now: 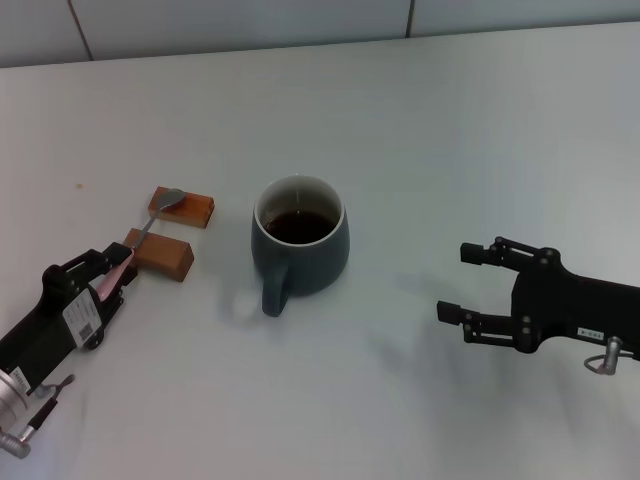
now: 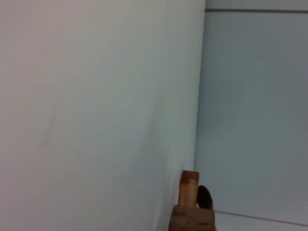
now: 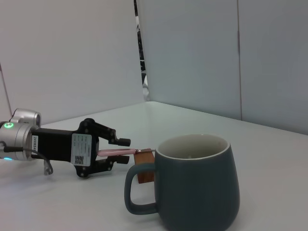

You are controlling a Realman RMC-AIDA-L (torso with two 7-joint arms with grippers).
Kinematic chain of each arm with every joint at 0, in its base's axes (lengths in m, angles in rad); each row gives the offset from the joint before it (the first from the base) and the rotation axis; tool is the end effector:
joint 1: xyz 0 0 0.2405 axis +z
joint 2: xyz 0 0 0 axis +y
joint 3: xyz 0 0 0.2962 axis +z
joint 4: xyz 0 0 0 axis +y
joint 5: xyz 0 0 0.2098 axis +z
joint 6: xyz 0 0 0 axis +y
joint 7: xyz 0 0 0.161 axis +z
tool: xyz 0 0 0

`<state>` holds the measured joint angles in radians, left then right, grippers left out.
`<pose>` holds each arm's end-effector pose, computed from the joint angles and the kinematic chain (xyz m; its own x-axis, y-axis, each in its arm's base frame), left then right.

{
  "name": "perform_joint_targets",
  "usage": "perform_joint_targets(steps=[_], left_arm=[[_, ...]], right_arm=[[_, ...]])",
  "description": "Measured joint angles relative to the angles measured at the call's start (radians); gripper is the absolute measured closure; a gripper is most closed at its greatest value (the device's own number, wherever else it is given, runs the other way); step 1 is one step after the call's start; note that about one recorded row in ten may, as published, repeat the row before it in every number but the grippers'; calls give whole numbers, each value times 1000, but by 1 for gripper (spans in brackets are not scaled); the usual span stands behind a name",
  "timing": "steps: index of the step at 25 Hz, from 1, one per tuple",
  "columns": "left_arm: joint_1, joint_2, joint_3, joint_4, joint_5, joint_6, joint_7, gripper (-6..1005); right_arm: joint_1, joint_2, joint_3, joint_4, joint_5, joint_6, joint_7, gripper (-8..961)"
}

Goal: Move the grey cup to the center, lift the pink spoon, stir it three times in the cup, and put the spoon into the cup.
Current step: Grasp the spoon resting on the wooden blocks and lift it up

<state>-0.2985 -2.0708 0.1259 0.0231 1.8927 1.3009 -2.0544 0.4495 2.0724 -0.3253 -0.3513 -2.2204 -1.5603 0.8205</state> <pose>-0.3918 0.2677 -0.0771 -0.6734 0.4927 0.5512 0.7074 0.2130 0.6739 0.3416 0.2931 -0.0649 0.8255 -0.1826 -0.5340 -0.3779 -0.8816 -0.2828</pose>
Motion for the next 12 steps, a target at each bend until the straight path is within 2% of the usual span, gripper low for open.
perform_joint_targets(steps=[12], left_arm=[[0, 0, 0, 0, 2, -2, 1, 735]], right_arm=[[8, 0, 0, 0, 0, 1, 1, 128]])
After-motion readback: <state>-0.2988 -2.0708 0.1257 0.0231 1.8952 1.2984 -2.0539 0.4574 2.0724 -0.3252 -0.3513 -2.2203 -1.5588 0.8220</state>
